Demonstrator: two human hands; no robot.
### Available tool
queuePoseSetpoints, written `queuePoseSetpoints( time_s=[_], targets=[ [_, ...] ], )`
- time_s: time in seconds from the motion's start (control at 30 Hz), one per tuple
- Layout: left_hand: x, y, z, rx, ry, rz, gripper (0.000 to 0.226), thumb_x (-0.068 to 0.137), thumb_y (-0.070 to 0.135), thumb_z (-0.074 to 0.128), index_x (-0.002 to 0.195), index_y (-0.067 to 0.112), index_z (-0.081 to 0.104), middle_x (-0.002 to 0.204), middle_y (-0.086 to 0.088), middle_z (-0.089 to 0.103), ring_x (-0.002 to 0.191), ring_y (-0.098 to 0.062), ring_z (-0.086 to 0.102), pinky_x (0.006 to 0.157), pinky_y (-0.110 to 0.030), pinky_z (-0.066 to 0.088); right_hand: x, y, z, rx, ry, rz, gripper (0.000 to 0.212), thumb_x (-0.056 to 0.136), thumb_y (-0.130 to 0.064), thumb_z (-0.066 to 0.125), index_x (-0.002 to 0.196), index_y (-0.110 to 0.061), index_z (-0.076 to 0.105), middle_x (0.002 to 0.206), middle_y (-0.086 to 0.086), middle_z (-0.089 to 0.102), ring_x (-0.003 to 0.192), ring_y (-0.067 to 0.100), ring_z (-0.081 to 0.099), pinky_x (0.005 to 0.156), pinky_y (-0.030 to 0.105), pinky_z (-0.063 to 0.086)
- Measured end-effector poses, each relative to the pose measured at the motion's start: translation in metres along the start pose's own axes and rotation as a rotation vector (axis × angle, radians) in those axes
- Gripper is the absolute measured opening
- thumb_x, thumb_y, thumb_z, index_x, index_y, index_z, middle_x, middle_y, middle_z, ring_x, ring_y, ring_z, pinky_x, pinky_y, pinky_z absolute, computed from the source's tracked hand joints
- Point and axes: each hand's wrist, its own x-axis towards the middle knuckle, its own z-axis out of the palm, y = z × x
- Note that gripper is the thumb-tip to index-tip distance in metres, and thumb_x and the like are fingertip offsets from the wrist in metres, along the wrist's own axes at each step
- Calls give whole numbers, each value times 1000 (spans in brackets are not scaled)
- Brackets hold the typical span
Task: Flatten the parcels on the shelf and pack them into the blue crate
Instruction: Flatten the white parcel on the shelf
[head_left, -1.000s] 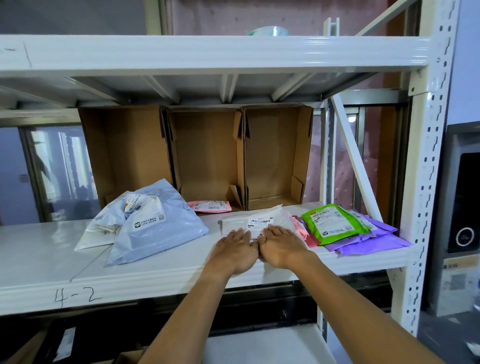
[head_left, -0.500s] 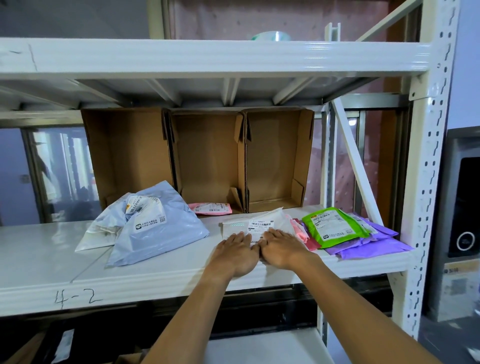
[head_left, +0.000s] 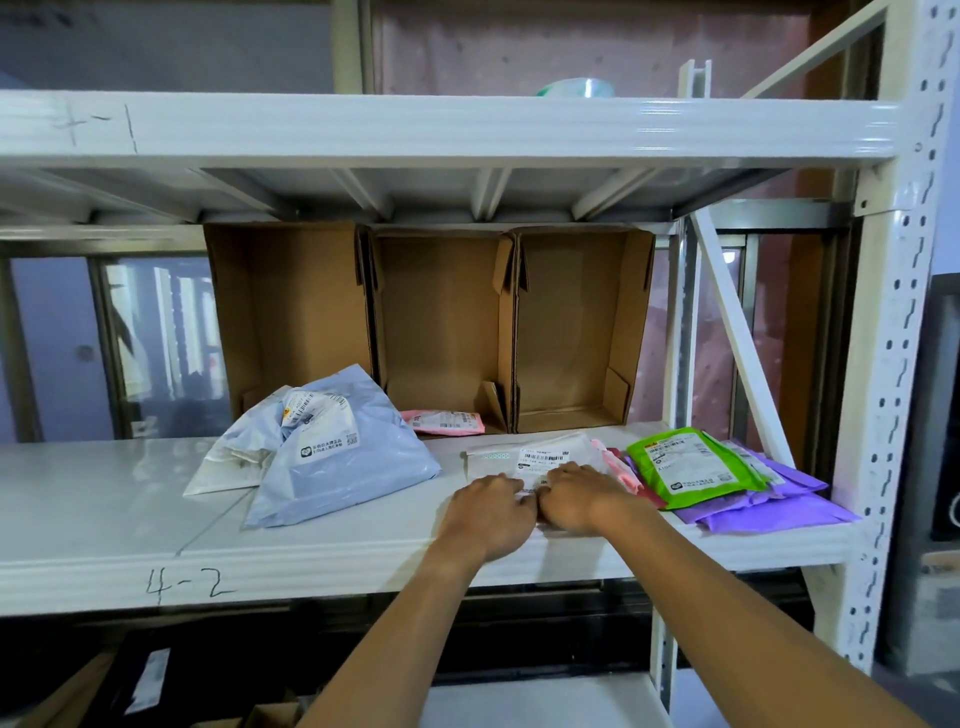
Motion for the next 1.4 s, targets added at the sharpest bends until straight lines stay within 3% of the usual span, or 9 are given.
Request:
queuePoseSetpoints(
  time_s=[0.13,0.23,0.4,0.57,0.7,0.87,1.0,1.17,1.4],
  targets=[
    [13,-18,-18,-113,-114,15,44,93,40,54,135,29,62,143,4,57,131,-20,51,109,-32,40,7,-2,-11,56,33,64,67,92,-56,38,142,-13,46,147,14,45,132,33,45,107,43,40],
    [22,-33,-20,-119,32,49,33,96,30,54,126,28,69,131,8,66,122,-14,58,106,-32,45,12,-2,-15,14,95,51,58,95,-50,40,139,-13,49,143,12,49,129,32,48,105,42,41],
    [22,-38,-12,4,279,114,32,97,40,53,122,28,69,121,8,70,114,-17,58,95,-34,47,28,-16,-16,29,245,17,43,97,-39,48,127,-12,58,131,13,58,118,31,54,94,38,44],
    [20,-30,-16,163,368,-8,26,92,22,49,108,14,68,110,-8,69,106,-27,59,88,-39,46,55,-51,-17,321,388,12,34,99,-39,46,101,-14,68,106,10,67,96,28,61,78,37,48],
    [19,-33,-22,165,422,-182,27,89,14,52,112,9,66,114,-11,67,108,-28,60,94,-39,44,79,-78,-21,554,320,-69,34,99,-37,47,87,-13,69,93,11,68,84,27,59,70,34,44],
    [11,-48,-28,-4,459,-206,30,95,19,52,123,12,60,120,-8,68,112,-27,63,95,-36,47,96,-98,-22,683,271,-156,30,98,-40,52,109,-21,73,104,4,62,98,25,63,88,37,52],
    [5,-75,-36,114,418,-83,29,98,27,47,123,14,54,115,-10,67,106,-32,63,85,-38,47,107,-107,-23,635,266,-153,34,98,-38,47,100,-17,74,92,3,69,90,24,64,71,31,47],
    [8,-90,-36,209,395,66,29,97,25,47,118,11,60,120,-11,62,104,-31,62,87,-40,47,123,-112,-26,595,255,-126,33,97,-38,52,122,-24,69,128,4,64,111,25,58,87,30,46],
    [49,-88,-33,447,487,244,22,87,20,56,100,10,70,102,-12,69,95,-29,63,83,-41,48,162,-91,-19,425,197,-20,39,90,-30,60,126,-16,63,128,10,63,112,30,61,87,34,50]
  ],
)
